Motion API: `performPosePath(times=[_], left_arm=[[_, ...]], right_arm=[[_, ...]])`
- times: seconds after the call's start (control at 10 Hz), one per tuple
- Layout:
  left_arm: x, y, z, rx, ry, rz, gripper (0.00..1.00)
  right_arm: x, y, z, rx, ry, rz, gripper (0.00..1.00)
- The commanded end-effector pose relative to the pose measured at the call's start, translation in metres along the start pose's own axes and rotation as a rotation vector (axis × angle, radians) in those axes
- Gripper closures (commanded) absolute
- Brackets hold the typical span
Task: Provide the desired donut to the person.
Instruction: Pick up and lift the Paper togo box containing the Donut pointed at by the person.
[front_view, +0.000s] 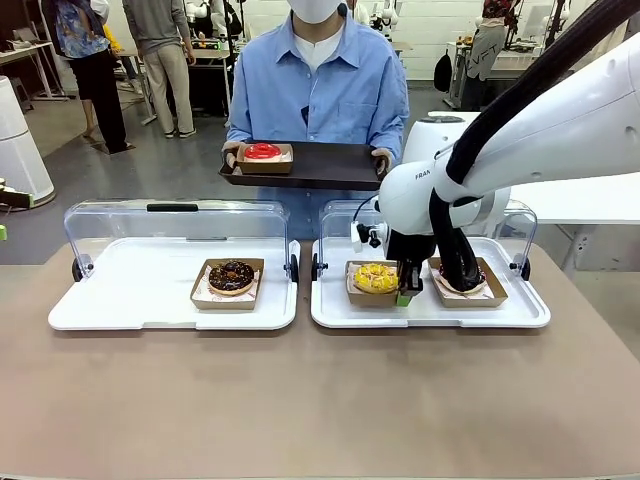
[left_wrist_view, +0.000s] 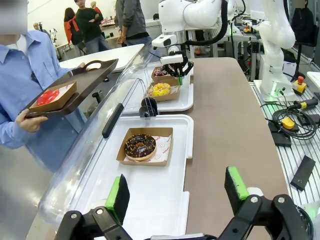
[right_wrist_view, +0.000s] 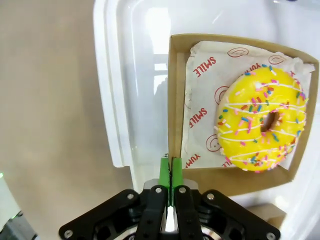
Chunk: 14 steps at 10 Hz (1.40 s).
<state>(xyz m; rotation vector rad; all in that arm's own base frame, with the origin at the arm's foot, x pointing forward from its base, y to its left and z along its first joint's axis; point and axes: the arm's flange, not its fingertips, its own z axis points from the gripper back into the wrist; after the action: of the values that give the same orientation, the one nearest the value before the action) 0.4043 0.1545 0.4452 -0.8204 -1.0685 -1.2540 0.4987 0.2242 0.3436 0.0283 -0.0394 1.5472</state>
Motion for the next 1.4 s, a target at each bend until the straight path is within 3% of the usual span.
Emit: performPosePath(times=[0.0, 0.7, 1.3], left_arm=[[0.000, 0.000, 0.001, 0.005, -0.006, -0.004, 0.00], [0.000, 0.000, 0.001, 0.005, -0.006, -0.004, 0.00], [0.000, 0.000, 0.001, 0.005, -0.006, -0.004, 0.00]], right_arm=[[0.011, 0.035, 0.038, -0.010, 0.044, 0.050, 1.00], [0.050, 0.148, 0.144, 0.017, 0.127, 0.136, 1.00], [0.050, 0.146, 0.224, -0.077, 0.075, -0.027, 1.00]])
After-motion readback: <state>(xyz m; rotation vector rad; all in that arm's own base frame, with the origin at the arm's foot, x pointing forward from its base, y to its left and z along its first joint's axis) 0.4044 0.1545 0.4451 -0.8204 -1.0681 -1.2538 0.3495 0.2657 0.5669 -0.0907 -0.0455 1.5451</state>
